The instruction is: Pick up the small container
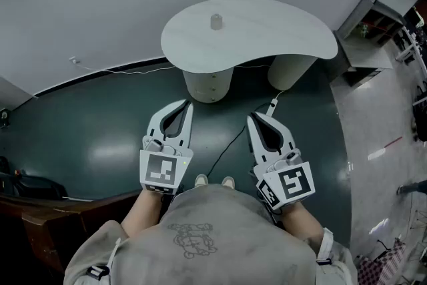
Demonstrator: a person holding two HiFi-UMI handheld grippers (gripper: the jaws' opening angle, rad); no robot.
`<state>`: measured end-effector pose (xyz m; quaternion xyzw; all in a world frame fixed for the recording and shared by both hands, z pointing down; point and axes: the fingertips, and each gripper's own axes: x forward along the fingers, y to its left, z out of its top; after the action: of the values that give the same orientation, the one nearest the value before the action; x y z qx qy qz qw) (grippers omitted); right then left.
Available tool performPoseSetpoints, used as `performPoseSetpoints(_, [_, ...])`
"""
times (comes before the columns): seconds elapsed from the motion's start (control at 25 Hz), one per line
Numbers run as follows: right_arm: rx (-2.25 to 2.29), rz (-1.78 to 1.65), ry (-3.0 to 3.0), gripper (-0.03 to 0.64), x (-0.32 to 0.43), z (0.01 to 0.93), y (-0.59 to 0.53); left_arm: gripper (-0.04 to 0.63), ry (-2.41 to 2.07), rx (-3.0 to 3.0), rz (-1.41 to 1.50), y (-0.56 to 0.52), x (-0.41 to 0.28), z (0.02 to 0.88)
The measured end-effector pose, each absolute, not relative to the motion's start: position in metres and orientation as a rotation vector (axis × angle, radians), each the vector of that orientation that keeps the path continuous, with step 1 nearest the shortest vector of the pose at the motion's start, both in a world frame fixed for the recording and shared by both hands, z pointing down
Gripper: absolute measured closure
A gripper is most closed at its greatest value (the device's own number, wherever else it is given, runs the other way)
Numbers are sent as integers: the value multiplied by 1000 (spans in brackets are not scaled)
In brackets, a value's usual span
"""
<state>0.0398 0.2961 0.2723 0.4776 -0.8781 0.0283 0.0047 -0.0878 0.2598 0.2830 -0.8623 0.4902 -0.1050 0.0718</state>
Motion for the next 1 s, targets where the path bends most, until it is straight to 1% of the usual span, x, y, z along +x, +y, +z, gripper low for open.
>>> performPoseSetpoints(0.52, [1497, 102, -2766, 583, 57, 276, 297, 577, 1501, -2598, -329, 266, -76, 289])
performPoseSetpoints(1.0, [1398, 102, -2811, 583, 89, 287, 299, 577, 1512, -2560, -379, 272, -36, 294])
